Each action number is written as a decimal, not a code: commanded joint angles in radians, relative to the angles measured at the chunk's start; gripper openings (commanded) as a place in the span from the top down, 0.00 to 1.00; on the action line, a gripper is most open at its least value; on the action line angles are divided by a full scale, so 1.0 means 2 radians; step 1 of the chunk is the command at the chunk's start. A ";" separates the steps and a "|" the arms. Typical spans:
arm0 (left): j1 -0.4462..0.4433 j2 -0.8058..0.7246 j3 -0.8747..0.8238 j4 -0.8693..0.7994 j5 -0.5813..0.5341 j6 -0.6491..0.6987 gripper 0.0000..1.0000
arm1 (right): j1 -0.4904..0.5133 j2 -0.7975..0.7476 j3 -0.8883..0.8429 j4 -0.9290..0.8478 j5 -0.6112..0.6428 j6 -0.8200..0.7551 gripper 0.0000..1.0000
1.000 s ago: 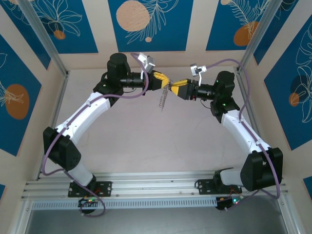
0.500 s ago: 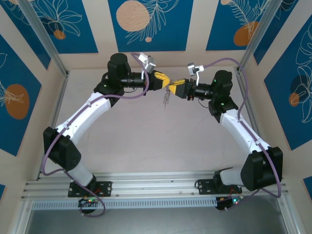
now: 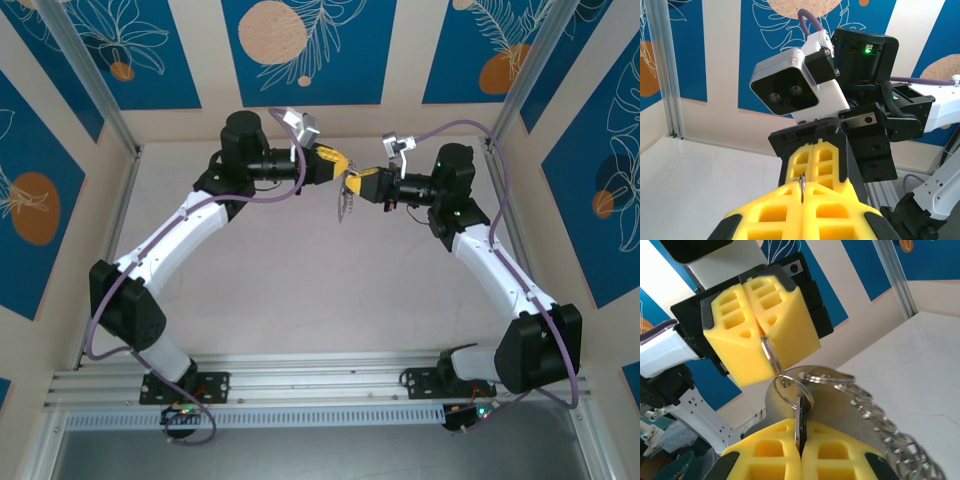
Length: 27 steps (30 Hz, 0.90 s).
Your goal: Put the keys on the keyring
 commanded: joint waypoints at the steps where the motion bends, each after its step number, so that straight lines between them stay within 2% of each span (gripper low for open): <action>1: -0.003 -0.024 -0.006 0.056 -0.010 -0.023 1.00 | 0.018 -0.001 0.026 -0.044 -0.017 -0.034 1.00; 13: -0.007 -0.024 -0.025 0.092 -0.030 -0.048 1.00 | 0.037 0.019 0.057 -0.105 -0.035 -0.073 1.00; 14: -0.007 -0.024 -0.027 0.097 -0.033 -0.052 1.00 | 0.034 0.017 0.054 -0.107 -0.034 -0.072 0.96; 17: -0.007 -0.025 -0.034 0.109 -0.046 -0.063 1.00 | 0.015 0.000 0.038 -0.108 -0.029 -0.064 0.72; 20: -0.007 -0.027 -0.044 0.126 -0.063 -0.074 1.00 | -0.014 -0.030 0.007 -0.091 -0.029 -0.047 0.58; 24: -0.007 -0.025 -0.057 0.160 -0.080 -0.103 1.00 | -0.046 -0.071 -0.029 -0.084 -0.029 -0.030 0.54; 27: -0.007 -0.021 -0.064 0.179 -0.083 -0.123 1.00 | -0.065 -0.102 -0.050 -0.073 -0.005 -0.011 0.53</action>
